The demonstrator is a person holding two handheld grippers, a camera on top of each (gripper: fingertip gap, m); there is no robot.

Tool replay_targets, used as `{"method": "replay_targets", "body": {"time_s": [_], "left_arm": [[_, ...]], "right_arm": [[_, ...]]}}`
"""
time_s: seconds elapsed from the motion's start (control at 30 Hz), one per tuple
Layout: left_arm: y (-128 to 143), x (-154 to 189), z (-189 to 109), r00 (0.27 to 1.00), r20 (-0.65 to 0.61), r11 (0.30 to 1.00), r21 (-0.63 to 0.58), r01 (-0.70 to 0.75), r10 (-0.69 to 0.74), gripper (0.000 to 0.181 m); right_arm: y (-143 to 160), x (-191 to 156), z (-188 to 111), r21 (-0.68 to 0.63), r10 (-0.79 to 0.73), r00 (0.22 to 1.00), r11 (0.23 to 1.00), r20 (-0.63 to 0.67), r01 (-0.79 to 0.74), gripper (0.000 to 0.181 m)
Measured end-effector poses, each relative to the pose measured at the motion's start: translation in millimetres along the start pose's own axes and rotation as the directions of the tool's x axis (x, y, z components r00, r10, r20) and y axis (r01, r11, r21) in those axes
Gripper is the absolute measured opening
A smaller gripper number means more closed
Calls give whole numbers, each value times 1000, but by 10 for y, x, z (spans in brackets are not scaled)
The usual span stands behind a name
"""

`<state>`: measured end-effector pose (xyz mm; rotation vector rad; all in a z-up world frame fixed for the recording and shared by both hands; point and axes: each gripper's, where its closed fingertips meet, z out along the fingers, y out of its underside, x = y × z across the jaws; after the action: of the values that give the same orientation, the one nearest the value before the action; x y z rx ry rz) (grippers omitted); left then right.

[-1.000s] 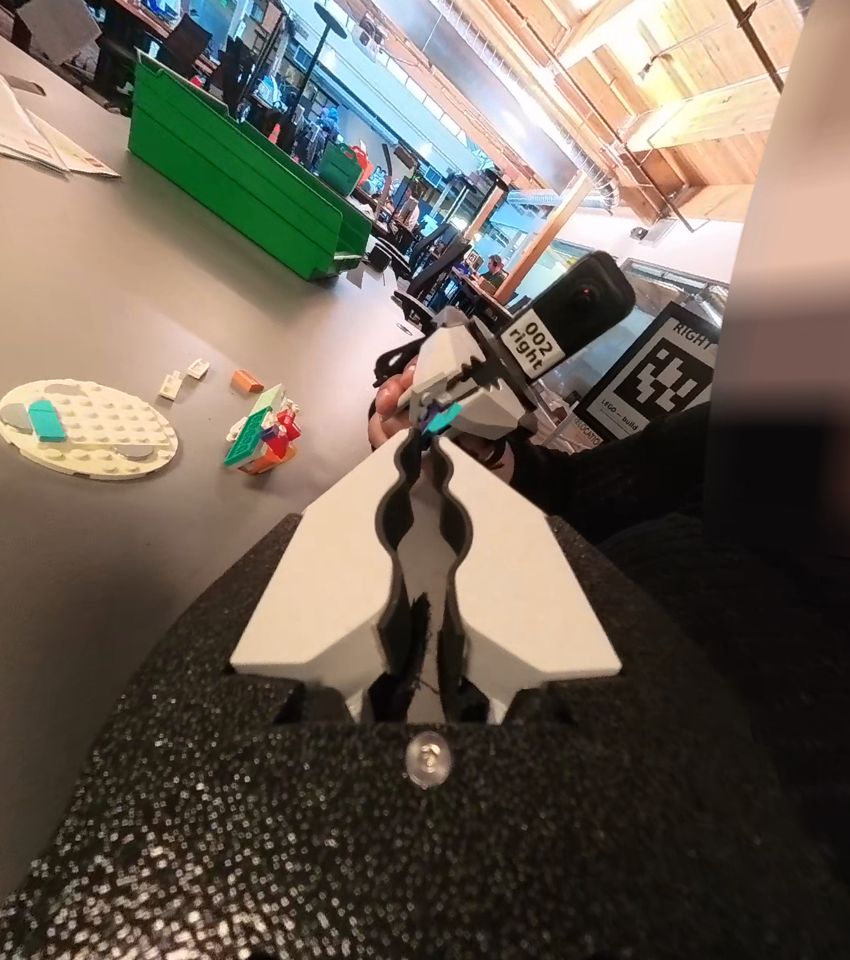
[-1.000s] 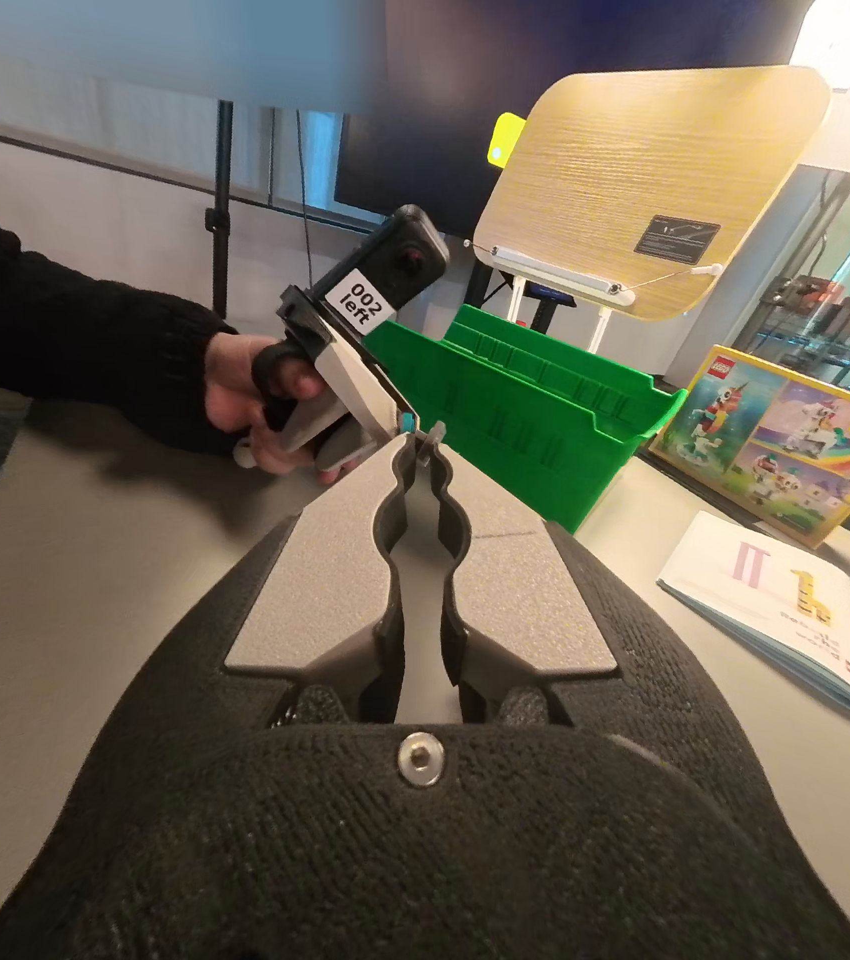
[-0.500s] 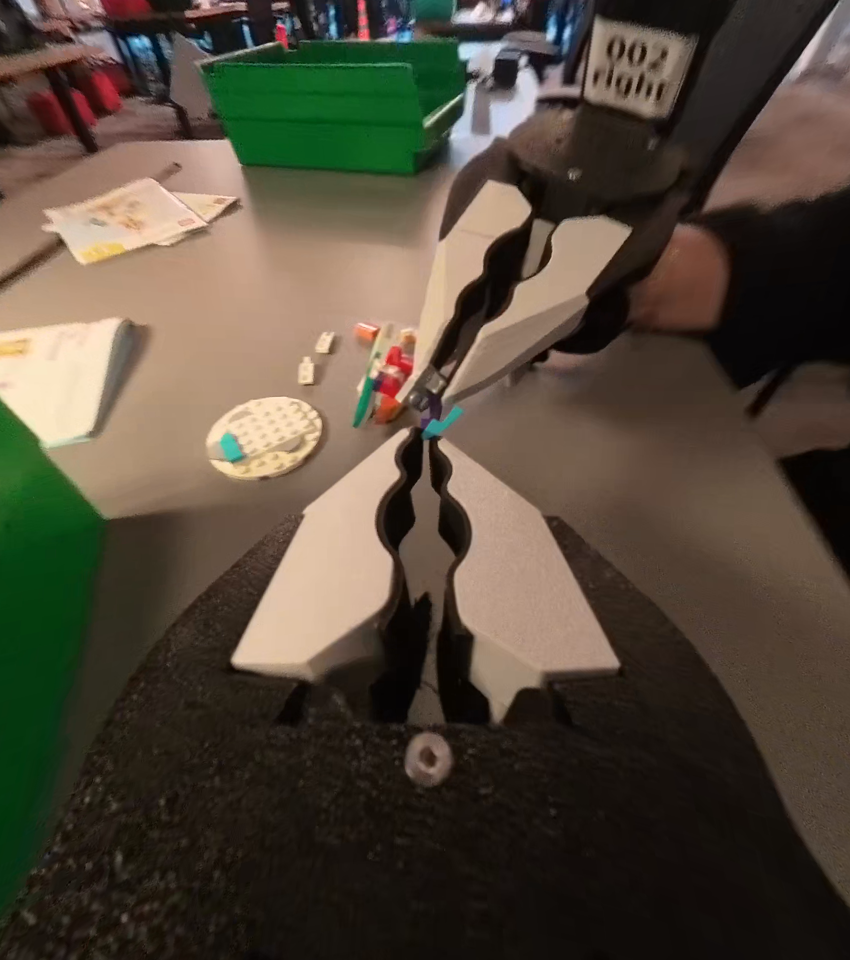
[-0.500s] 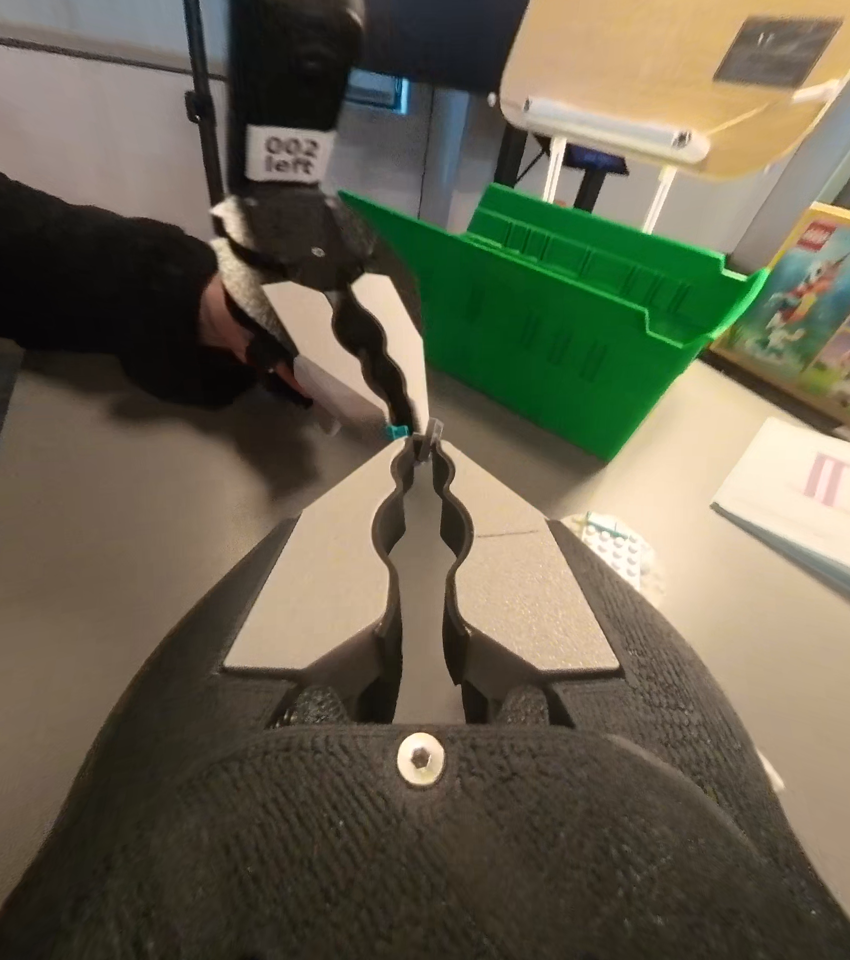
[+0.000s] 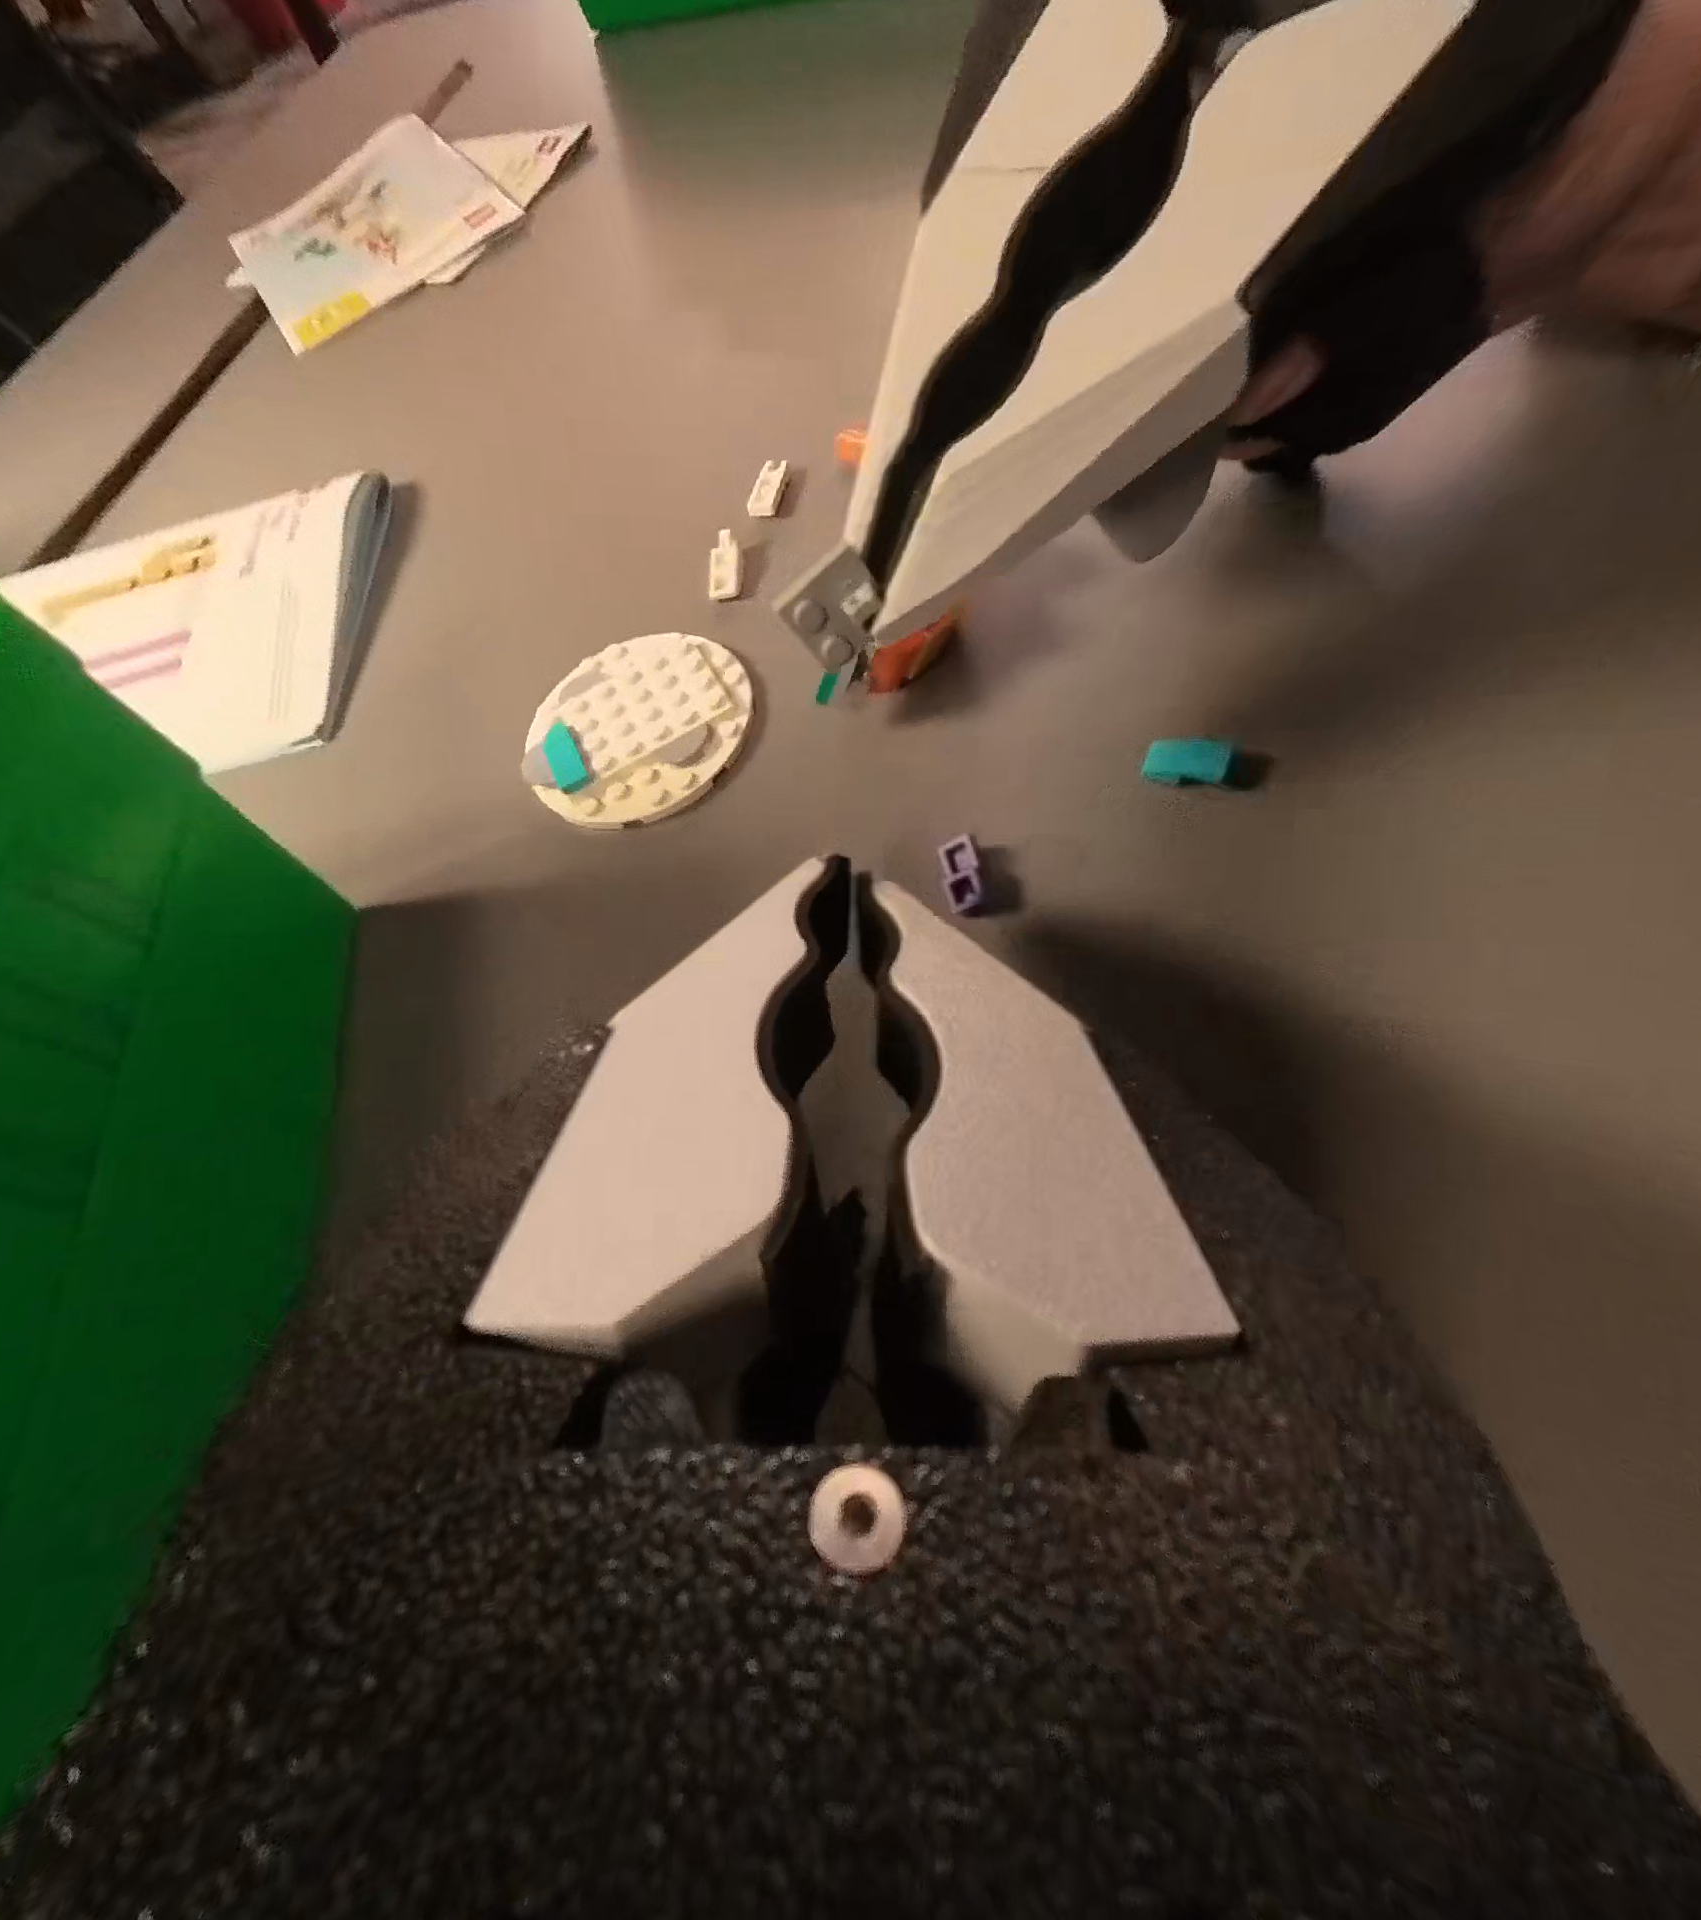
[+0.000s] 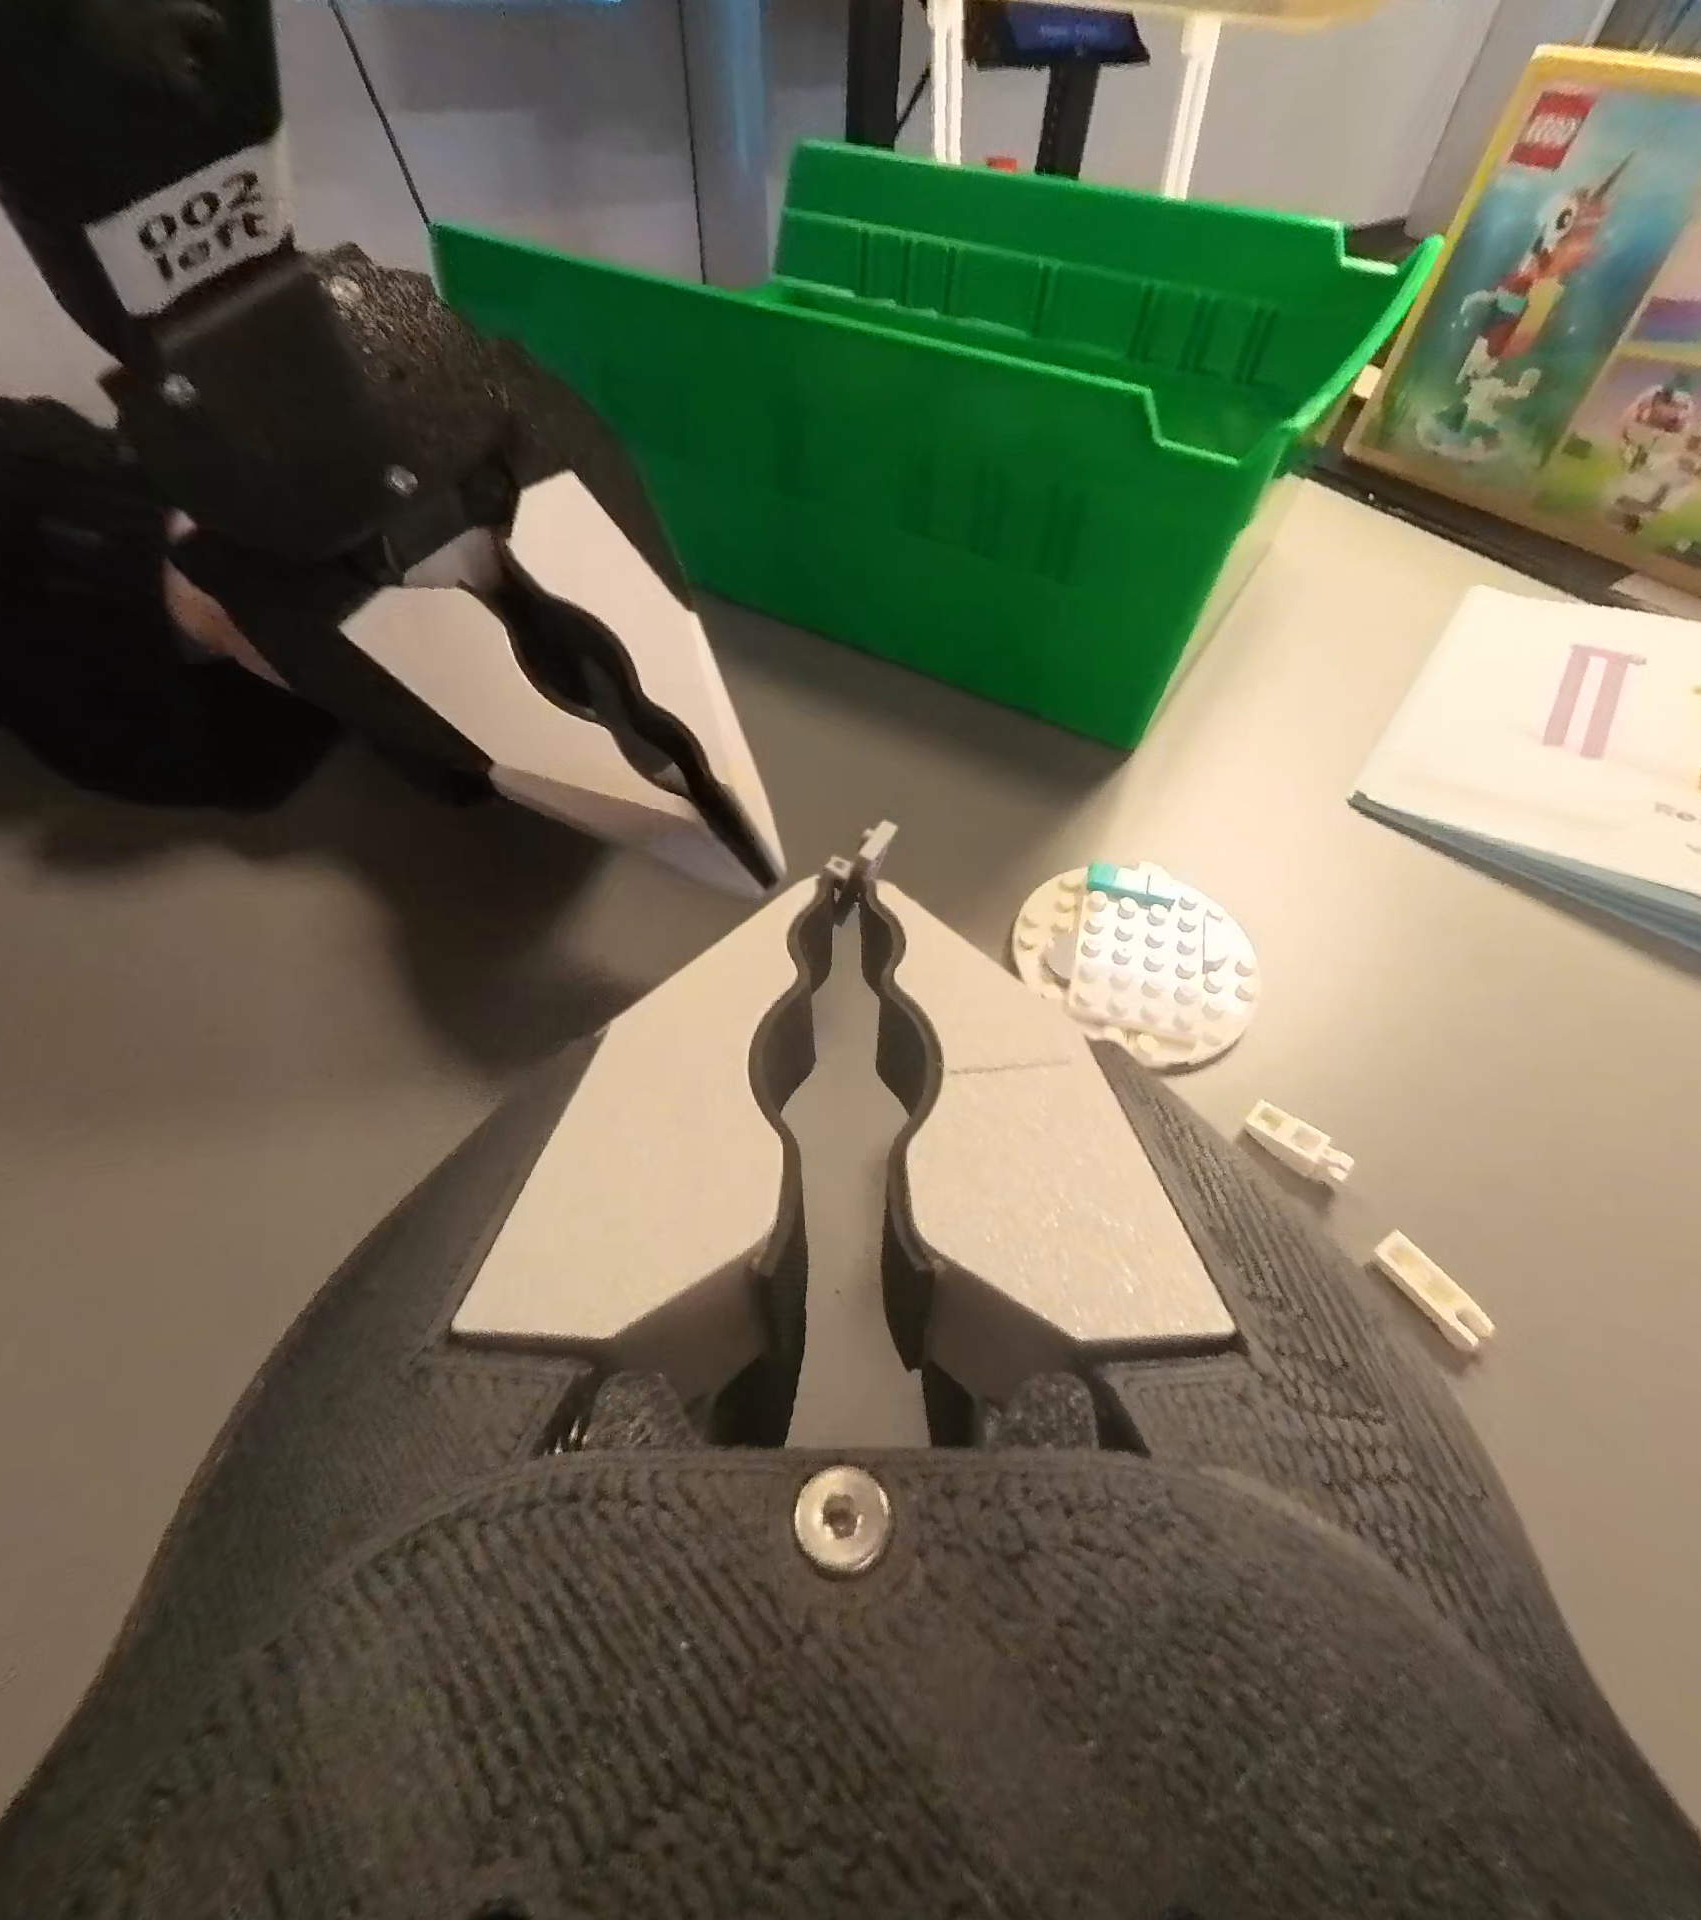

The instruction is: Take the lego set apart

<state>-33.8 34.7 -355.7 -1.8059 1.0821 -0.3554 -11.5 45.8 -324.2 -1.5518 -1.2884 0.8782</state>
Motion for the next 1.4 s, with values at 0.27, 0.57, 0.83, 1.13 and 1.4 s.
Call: {"method": "replay_targets", "body": {"time_s": [0.27, 0.57, 0.83, 1.13, 1.4], "left_arm": [[-9, 250, 43, 974, -163, 987, -69, 148, -157, 30], [96, 288, 192, 977, -95, 967, -190, 171, -191, 25], [69, 172, 192, 993, -33, 984, -141, 112, -117, 8], [-775, -1205, -1156, 849, 528, 981, 164, -104, 2, 7], [471, -2060, -1110, 876, 367, 851, -300, 431, -315, 8]], "right_arm": [[317, -47, -7, -198, 131, 988, 974, 82, -113, 3], [236, 20, -43, -135, 118, 992, 985, 45, -111, 3], [115, 34, -65, -54, 95, 995, 994, 40, -93, 3], [-43, 23, -77, 46, 15, 1000, 999, 3, -15, 4], [-78, 12, -76, 68, 13, 1000, 998, 4, -13, 4]]}}
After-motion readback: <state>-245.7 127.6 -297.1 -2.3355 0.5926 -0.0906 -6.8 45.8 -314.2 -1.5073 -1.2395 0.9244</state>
